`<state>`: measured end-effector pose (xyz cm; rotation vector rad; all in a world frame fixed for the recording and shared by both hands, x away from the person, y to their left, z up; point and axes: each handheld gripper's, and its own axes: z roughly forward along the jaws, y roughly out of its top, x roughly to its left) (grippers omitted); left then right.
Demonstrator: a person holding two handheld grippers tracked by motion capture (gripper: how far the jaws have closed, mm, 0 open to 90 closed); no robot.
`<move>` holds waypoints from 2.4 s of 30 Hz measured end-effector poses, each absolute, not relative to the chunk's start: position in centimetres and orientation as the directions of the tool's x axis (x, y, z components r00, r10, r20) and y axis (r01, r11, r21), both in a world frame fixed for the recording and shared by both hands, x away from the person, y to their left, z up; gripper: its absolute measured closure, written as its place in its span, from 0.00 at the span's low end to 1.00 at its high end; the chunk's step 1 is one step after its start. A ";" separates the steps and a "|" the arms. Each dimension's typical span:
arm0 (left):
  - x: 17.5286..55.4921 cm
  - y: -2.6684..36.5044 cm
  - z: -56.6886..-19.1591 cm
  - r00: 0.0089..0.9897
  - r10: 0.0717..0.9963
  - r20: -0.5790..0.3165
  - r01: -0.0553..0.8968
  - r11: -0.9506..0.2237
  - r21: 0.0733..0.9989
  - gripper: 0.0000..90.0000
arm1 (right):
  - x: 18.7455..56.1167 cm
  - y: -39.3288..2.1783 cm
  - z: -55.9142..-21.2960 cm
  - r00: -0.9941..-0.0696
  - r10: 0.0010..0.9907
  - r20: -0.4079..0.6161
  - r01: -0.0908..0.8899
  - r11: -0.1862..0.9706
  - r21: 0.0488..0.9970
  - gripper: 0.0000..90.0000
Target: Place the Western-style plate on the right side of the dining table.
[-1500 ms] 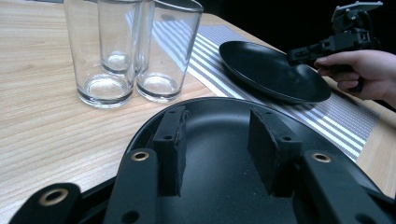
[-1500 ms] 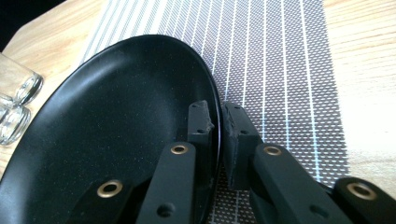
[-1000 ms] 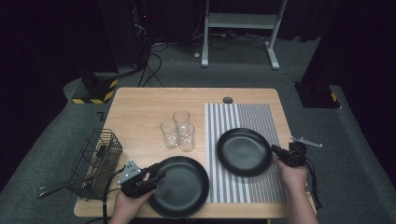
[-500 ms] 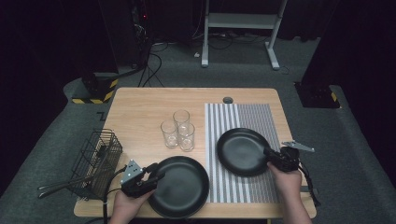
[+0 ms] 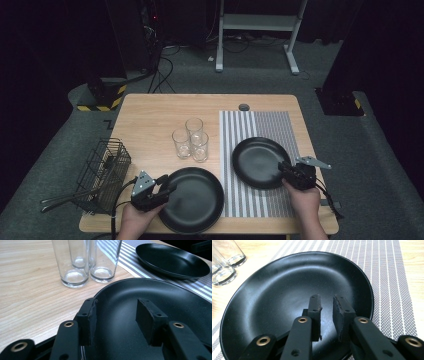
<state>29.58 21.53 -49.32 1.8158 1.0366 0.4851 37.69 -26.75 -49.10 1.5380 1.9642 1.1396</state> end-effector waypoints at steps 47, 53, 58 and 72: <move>30.0 22.5 -49.3 0.551 0.823 -0.136 0.457 -0.161 0.875 0.53 | 31.2 -20.7 -48.6 -0.353 0.935 -0.043 0.504 0.229 0.833 0.58; 30.0 22.6 -49.2 0.548 0.827 -0.128 0.450 -0.162 0.878 0.52 | 30.8 -19.1 -49.2 -0.391 0.919 -0.044 0.500 0.252 0.828 0.59; 30.0 22.7 -49.2 0.541 0.831 -0.131 0.456 -0.159 0.875 0.51 | 30.8 -17.6 -49.6 -0.422 0.906 -0.042 0.499 0.271 0.823 0.58; 30.3 22.9 -49.2 0.537 0.835 -0.119 0.472 -0.180 0.863 0.48 | 31.8 -14.6 -49.9 -0.512 0.859 0.004 0.487 0.286 0.826 0.60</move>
